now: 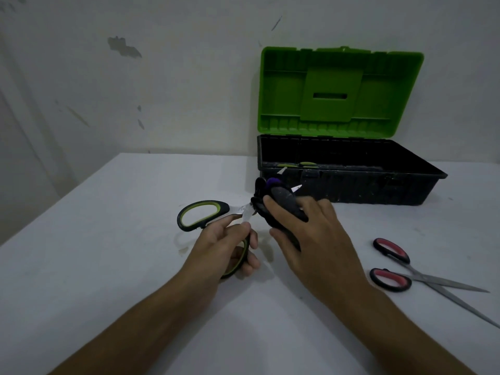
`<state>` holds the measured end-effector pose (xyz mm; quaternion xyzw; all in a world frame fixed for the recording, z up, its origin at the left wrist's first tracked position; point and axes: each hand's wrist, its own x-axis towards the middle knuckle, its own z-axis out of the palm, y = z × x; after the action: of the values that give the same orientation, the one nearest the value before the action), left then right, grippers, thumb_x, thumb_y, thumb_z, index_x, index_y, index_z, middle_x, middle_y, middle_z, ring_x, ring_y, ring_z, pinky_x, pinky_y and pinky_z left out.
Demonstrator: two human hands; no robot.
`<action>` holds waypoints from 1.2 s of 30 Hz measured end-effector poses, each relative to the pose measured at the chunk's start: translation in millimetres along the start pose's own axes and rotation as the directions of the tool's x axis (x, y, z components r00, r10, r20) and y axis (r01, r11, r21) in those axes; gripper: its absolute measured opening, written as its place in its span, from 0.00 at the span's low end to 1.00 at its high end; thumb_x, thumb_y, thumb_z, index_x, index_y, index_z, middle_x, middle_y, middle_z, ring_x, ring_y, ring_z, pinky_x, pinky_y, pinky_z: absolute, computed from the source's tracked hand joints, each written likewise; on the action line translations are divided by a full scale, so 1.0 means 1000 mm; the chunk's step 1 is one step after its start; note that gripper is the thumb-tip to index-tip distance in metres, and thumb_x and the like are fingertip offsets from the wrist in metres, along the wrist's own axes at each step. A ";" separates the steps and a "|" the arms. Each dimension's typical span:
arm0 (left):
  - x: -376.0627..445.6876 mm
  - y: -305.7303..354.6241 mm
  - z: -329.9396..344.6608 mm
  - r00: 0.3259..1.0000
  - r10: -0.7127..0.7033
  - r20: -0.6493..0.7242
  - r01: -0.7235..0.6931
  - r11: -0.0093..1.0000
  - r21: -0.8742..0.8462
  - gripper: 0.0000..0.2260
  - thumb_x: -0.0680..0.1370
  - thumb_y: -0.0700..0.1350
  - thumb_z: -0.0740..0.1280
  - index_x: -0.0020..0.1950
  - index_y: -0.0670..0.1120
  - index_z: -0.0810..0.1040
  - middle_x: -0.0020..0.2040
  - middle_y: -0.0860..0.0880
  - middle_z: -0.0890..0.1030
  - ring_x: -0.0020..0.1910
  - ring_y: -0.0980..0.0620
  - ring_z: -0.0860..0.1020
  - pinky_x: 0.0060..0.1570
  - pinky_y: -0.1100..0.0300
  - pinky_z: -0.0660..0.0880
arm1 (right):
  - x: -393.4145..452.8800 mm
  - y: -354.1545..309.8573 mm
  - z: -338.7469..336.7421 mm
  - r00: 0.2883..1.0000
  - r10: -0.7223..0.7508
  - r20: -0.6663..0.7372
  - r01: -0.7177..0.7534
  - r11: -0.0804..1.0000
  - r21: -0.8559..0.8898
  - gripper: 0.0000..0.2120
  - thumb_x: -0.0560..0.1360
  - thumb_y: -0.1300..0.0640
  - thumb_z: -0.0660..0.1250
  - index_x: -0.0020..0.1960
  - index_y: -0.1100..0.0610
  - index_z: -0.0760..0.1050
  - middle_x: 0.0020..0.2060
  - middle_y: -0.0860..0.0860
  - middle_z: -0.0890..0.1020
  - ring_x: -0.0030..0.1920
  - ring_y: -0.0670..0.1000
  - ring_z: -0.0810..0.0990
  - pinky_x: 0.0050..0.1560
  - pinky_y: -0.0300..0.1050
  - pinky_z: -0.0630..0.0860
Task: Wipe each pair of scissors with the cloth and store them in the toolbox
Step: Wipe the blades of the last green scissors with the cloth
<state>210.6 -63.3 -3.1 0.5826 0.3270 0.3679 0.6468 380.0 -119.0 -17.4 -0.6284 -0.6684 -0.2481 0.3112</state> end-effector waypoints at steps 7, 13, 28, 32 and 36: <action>-0.002 0.000 -0.001 0.998 0.022 0.053 -0.021 1.000 -0.018 0.10 0.82 0.42 0.61 0.41 0.43 0.74 0.37 0.46 0.77 0.30 0.47 0.77 0.29 0.58 0.73 | 0.006 0.010 -0.003 0.993 -0.038 -0.113 0.026 0.994 -0.109 0.18 0.77 0.54 0.65 0.66 0.52 0.77 0.43 0.54 0.76 0.41 0.55 0.71 0.36 0.48 0.74; -0.002 0.000 0.001 0.997 0.007 0.075 0.004 0.988 -0.153 0.07 0.81 0.39 0.61 0.55 0.41 0.77 0.49 0.48 0.85 0.46 0.41 0.85 0.48 0.50 0.82 | 0.007 0.032 -0.011 0.978 0.155 -0.137 -0.168 0.982 -0.086 0.19 0.76 0.51 0.65 0.66 0.51 0.76 0.44 0.52 0.75 0.44 0.55 0.69 0.40 0.51 0.71; 0.001 0.002 0.002 0.992 -0.041 -0.120 0.041 0.999 0.000 0.09 0.82 0.45 0.62 0.57 0.40 0.69 0.34 0.45 0.78 0.32 0.45 0.83 0.31 0.57 0.80 | 0.002 0.006 -0.010 0.999 -0.032 0.003 0.032 0.999 -0.011 0.21 0.72 0.63 0.74 0.63 0.51 0.79 0.47 0.55 0.75 0.38 0.55 0.76 0.29 0.46 0.76; 0.002 0.003 -0.003 0.988 -0.078 -0.131 0.087 0.994 0.066 0.12 0.83 0.47 0.59 0.46 0.39 0.70 0.31 0.42 0.79 0.25 0.49 0.78 0.26 0.62 0.74 | 0.002 0.020 -0.011 0.994 0.102 -0.040 -0.103 0.994 -0.028 0.22 0.71 0.64 0.74 0.64 0.53 0.78 0.48 0.56 0.73 0.37 0.54 0.75 0.29 0.48 0.79; 0.002 0.003 -0.002 0.987 -0.092 -0.129 0.099 0.994 0.051 0.10 0.84 0.44 0.58 0.47 0.40 0.69 0.30 0.45 0.80 0.27 0.47 0.78 0.29 0.60 0.75 | 0.002 0.013 -0.016 0.997 0.017 -0.071 -0.013 0.999 0.048 0.21 0.74 0.60 0.71 0.67 0.53 0.76 0.52 0.55 0.72 0.41 0.52 0.74 0.34 0.41 0.76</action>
<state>209.6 -60.4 -0.8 0.5603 0.4051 0.3631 0.6247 394.9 -128.5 -5.7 -0.6166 -0.6577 -0.2522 0.3516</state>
